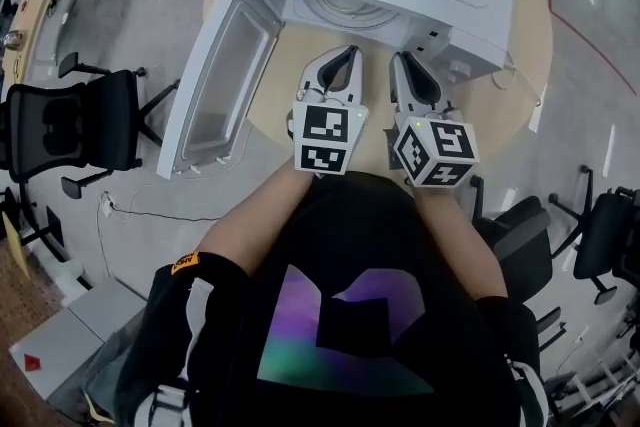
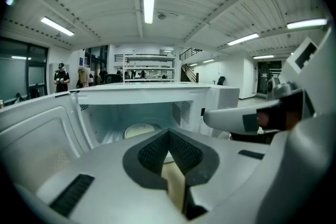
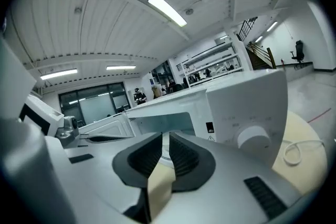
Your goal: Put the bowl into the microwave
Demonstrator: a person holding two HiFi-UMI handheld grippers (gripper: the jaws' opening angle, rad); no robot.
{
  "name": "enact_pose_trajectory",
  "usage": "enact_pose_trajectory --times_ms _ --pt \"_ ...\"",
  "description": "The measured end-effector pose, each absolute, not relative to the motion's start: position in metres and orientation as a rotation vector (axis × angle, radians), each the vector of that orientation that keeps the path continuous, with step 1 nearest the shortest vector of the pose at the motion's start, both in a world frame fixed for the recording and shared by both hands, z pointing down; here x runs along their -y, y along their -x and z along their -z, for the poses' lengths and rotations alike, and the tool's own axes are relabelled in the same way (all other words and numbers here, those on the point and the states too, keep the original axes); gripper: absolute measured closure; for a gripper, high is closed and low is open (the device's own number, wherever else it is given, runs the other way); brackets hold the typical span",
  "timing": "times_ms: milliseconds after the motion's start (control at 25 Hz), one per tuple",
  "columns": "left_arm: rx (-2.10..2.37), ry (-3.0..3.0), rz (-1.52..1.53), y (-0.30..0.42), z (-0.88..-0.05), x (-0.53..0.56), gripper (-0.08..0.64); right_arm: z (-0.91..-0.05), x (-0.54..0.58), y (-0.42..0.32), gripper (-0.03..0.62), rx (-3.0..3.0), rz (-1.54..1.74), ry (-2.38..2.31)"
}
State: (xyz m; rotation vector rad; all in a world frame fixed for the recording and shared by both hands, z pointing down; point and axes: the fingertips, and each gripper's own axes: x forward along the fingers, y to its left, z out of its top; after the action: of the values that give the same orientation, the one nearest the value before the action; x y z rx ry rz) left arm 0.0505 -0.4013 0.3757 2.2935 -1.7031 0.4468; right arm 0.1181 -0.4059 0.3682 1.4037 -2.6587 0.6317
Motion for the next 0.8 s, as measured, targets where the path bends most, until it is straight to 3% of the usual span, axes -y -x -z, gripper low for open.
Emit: enact_pose_trajectory --times_ms 800 --pt "1.740 -2.337 -0.430 -0.132 -0.354 0.327 0.515 -0.353 0.335 -0.183 0.555 2.755 -0.337 -1.240"
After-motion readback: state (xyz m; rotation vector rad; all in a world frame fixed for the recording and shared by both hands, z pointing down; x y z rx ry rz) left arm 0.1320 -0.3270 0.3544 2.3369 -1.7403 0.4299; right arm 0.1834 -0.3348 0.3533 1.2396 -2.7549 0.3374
